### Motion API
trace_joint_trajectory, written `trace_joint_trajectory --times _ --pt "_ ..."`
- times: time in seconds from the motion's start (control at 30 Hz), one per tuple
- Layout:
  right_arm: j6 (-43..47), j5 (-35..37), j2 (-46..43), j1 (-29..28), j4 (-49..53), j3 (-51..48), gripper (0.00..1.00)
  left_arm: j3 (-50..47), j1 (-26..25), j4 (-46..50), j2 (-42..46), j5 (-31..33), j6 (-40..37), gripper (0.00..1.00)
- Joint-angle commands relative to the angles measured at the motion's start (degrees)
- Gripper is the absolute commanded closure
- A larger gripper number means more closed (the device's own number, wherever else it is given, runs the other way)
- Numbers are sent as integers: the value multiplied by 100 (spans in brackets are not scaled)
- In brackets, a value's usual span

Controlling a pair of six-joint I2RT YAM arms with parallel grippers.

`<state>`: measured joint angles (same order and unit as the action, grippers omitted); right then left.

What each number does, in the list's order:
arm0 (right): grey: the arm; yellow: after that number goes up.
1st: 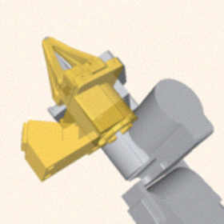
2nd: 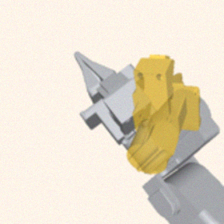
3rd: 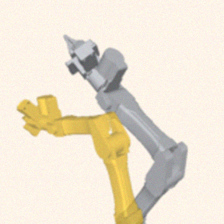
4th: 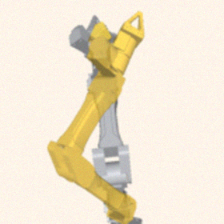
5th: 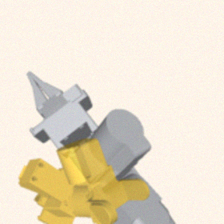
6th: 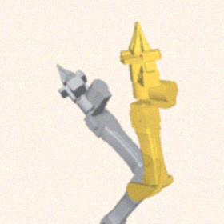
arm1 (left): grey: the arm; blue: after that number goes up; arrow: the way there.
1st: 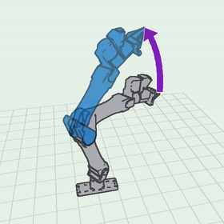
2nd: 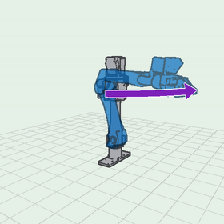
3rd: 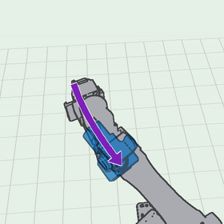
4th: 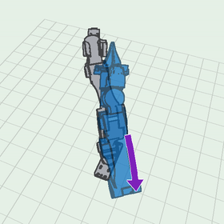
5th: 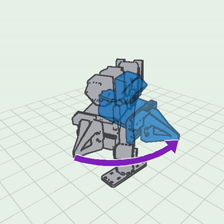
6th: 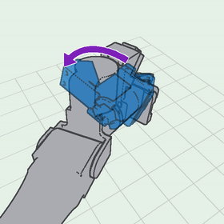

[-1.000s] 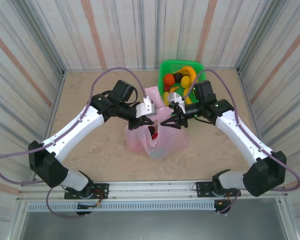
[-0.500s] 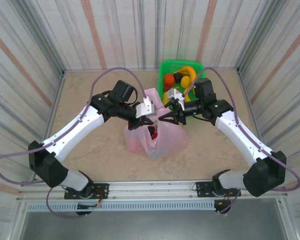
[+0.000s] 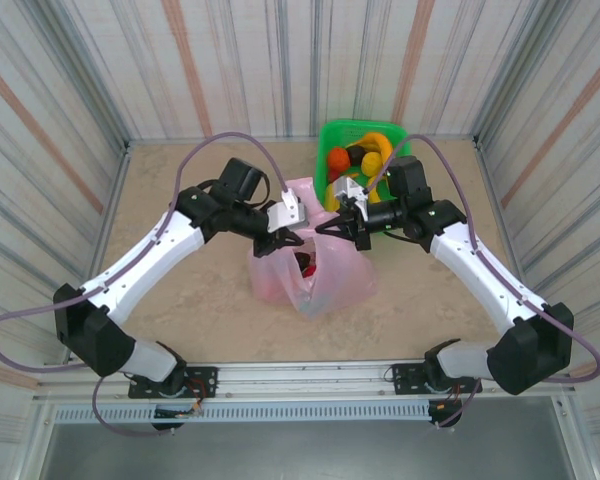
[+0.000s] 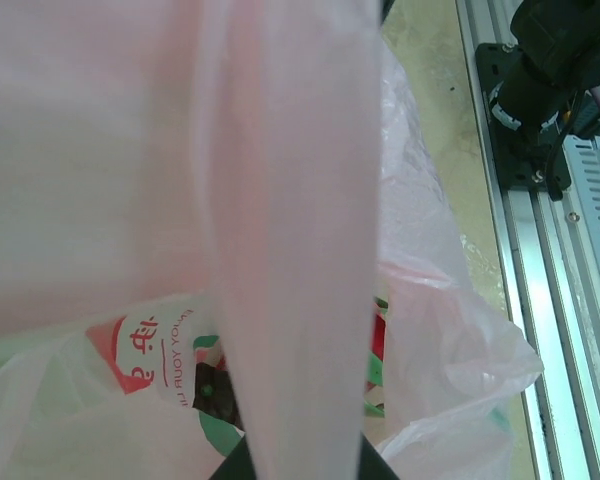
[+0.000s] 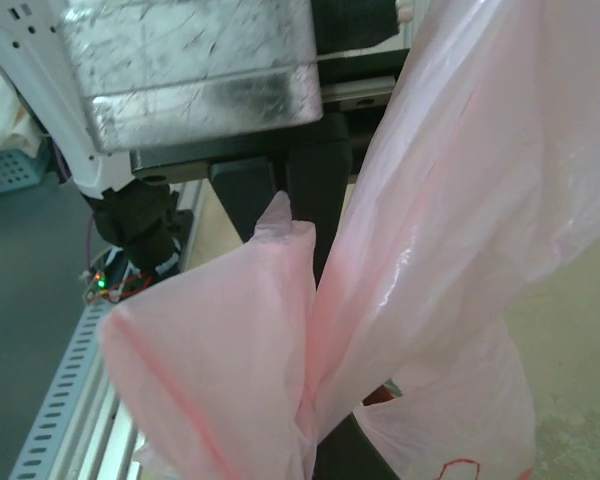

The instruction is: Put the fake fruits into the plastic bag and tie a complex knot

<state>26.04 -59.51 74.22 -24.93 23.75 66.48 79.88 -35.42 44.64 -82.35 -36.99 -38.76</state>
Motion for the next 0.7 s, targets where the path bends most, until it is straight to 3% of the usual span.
trace_joint_trajectory --times 0.0,0.2,0.4,0.57,0.67 --pt "127 243 -110 9 113 99 100 -103 128 -112 364 -285 96 98" --pt "177 298 -156 14 -43 126 100 -202 228 -149 551 -164 116 96" --pt "182 403 -232 24 -268 80 100 -290 294 -249 643 -360 224 84" --pt "199 339 -242 28 -282 76 100 -444 586 -697 905 -1236 568 67" --pt "208 321 -250 24 -251 56 100 -918 1079 -1930 1316 -2067 1430 56"
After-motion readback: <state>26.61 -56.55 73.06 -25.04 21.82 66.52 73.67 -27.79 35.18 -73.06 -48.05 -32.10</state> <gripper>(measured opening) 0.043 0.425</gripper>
